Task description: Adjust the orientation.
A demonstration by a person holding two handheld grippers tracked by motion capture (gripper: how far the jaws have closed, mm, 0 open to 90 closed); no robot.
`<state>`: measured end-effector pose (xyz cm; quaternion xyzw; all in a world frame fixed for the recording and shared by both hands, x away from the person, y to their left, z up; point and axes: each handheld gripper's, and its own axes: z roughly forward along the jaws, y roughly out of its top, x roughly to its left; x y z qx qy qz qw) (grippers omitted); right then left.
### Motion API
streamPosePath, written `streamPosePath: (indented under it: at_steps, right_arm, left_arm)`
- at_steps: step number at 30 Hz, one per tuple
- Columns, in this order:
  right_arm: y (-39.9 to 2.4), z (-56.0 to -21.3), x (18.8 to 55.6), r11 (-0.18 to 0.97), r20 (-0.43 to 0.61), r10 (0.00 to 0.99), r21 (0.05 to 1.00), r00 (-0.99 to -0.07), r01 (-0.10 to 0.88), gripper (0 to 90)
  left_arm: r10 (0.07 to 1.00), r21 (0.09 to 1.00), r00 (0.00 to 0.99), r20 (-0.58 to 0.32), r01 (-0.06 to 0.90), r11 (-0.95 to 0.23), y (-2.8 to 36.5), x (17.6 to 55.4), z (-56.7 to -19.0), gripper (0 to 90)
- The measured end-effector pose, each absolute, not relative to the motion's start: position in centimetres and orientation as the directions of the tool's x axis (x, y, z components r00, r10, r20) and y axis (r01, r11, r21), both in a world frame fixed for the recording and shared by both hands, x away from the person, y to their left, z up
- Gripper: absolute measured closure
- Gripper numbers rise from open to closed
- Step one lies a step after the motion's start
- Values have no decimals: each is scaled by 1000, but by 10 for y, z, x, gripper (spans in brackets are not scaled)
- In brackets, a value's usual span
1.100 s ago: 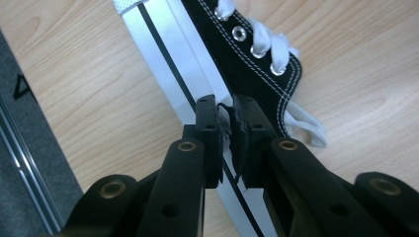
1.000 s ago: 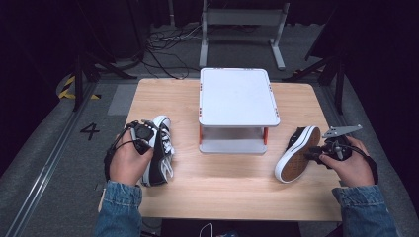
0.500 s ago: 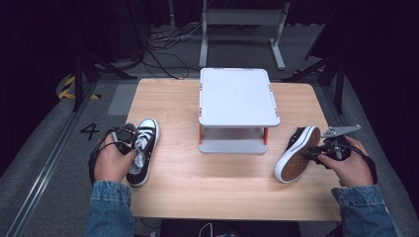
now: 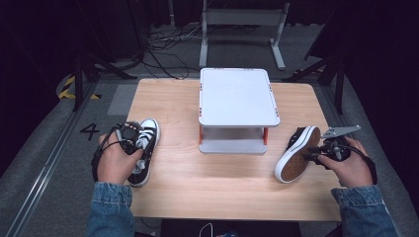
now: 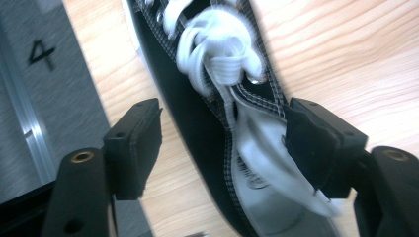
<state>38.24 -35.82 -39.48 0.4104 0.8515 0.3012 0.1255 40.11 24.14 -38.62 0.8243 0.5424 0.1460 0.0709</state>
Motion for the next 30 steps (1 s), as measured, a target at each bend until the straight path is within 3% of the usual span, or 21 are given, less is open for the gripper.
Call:
streamPosePath:
  at_steps: [7,11,15,17,26,30]
  right_arm:
    - [-362,-397,380,469,43,784,611,-619,637,605]
    - [-365,-398,377,458,51,790,614,-611,643,599]
    - [-366,-398,375,456,49,791,616,-609,642,599]
    - [-366,-398,376,460,46,791,612,-610,643,599]
    - [-363,-402,378,469,52,784,604,-619,645,596]
    - [-363,-403,376,467,55,784,603,-618,647,593]
  left_arm:
    - [909,268,383,165,869,-415,250,402,-381,412]
    - [901,222,392,186,877,-427,252,402,-379,419]
    - [906,174,402,129,891,-420,256,405,-390,366]
    - [902,137,413,126,893,-428,259,404,-393,391]
    - [905,168,410,112,890,-424,259,415,-403,326]
    - [904,188,411,115,885,-426,256,418,-399,371]
